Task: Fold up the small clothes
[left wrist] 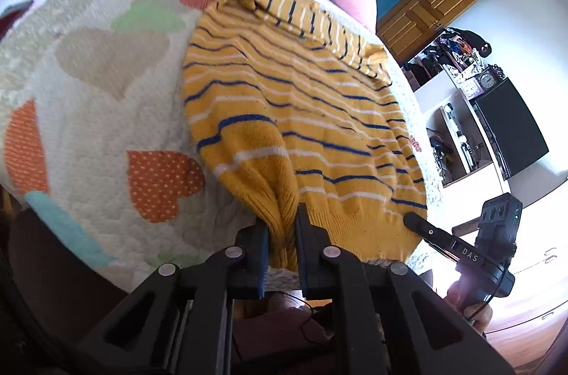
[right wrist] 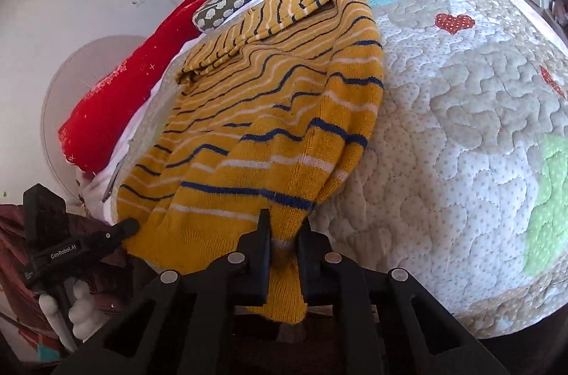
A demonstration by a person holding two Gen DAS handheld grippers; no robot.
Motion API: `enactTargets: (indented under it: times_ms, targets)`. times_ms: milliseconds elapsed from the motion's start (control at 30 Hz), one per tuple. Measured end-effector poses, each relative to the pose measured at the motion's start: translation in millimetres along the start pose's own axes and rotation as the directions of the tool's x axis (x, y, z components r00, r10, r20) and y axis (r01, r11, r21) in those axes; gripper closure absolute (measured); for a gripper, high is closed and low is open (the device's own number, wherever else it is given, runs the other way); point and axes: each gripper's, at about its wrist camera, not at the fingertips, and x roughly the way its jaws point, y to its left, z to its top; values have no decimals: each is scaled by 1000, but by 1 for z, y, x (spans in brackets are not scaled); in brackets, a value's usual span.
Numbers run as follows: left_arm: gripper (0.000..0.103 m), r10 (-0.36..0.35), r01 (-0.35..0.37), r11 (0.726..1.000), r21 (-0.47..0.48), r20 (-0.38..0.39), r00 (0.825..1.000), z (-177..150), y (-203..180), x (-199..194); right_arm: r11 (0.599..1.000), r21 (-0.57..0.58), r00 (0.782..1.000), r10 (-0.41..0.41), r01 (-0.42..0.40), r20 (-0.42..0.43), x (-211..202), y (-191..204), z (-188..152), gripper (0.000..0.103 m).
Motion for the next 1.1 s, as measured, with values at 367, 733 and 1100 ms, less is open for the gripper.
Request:
enactTargets:
  times_ms: [367,733,1100]
  targets:
    - [92,33,-36,994,103,24,999,-36,-20,-28,997,4,996,83,-82,-32,-53,-7,-45,92]
    - [92,78,-95,990,103,162,984,64,-37,-23,980,-39,980,195,-193,42,-40,25,47,92]
    - [93,188,-211,971,109,191,964,230,-59,65,990,16,985,140,-143,100,24,29,206,92]
